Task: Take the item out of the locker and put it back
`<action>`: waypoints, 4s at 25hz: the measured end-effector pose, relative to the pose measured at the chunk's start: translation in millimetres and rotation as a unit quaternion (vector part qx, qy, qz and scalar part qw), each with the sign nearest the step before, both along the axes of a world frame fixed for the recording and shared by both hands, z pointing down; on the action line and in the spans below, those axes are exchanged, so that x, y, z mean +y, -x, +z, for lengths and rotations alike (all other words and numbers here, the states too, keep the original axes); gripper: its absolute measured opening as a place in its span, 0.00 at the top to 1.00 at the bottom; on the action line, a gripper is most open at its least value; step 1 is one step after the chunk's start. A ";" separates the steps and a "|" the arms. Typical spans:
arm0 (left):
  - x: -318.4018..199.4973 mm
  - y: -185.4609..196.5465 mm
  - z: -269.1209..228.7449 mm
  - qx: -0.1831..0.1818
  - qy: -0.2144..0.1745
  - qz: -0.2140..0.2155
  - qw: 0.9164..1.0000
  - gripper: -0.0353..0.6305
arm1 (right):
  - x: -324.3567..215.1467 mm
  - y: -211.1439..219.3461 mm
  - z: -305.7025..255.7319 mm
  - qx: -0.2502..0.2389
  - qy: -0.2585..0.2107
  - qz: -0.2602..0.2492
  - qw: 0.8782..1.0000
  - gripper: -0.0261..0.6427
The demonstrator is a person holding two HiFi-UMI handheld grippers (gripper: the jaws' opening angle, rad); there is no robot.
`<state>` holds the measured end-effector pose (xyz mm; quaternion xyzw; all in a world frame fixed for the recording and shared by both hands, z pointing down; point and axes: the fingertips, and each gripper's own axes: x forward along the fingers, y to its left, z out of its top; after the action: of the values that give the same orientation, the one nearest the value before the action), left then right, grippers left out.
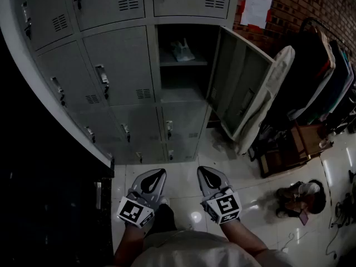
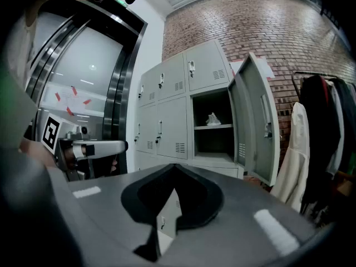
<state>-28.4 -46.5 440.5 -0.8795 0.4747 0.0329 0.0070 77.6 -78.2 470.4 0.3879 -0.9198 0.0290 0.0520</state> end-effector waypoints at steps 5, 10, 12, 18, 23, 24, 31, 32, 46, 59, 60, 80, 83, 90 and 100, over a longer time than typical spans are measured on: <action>-61.2 37.4 -10.0 0.008 -0.013 0.003 1.000 0.99 | -54.0 29.5 -12.1 -0.005 -0.020 0.011 1.000 0.97; -135.0 71.8 -22.3 0.003 -0.028 0.027 0.999 0.99 | -124.3 62.9 -29.7 -0.009 -0.043 0.038 0.998 0.97; -162.6 83.3 -33.6 0.000 -0.039 0.040 0.998 0.99 | -152.8 74.5 -39.2 -0.009 -0.056 0.052 0.997 0.97; -225.1 108.7 -63.6 -0.004 -0.076 0.063 0.995 0.99 | -219.6 98.5 -55.8 -0.011 -0.073 0.076 0.994 0.97; -255.3 112.9 -60.8 -0.002 -0.074 0.067 0.995 0.99 | -257.1 109.8 -65.1 -0.015 -0.078 0.061 0.995 0.96; -260.6 113.0 -60.1 0.000 -0.073 0.065 0.995 0.99 | -265.2 110.8 -68.1 -0.014 -0.080 0.059 0.995 0.95; -283.9 110.3 -58.0 0.019 -0.057 0.059 0.996 0.99 | -344.9 118.4 -133.5 -0.026 -0.129 0.049 0.990 0.61; -287.6 110.6 -58.1 0.023 -0.055 0.058 0.997 0.99 | -359.8 121.5 -145.1 -0.030 -0.132 0.044 0.990 0.58; -315.5 98.4 -56.7 0.007 -0.053 0.059 0.997 0.99 | -458.5 129.4 -145.6 0.066 -0.102 0.081 0.989 0.71; -319.8 94.4 -58.1 0.009 -0.054 0.059 0.997 0.99 | -401.3 99.6 -177.3 0.016 -0.166 0.056 0.984 0.94; -319.2 94.5 -59.5 0.009 -0.055 0.058 0.997 0.99 | -389.3 98.0 -176.6 0.018 -0.176 0.047 0.983 0.94; -240.1 74.1 -43.7 0.011 -0.037 0.104 0.994 0.99 | -231.0 65.5 -70.1 -0.020 -0.064 0.078 0.995 0.94; -218.7 72.6 -36.1 0.015 -0.028 0.109 0.994 0.99 | -210.7 67.2 -69.8 -0.018 -0.068 0.081 0.994 0.94; -162.1 56.1 -35.0 0.016 -0.035 0.100 0.994 0.99 | -154.4 55.0 -66.9 -0.021 -0.078 0.070 0.994 0.94; -43.1 -12.3 -21.6 0.006 -0.025 0.066 0.997 0.99 | -38.0 -6.6 -58.2 -0.018 -0.072 0.034 0.997 0.94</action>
<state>-16.1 -89.6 418.8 -0.9082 0.4147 0.0501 0.0244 84.2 -116.2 412.2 0.4212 -0.9065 -0.0283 0.0064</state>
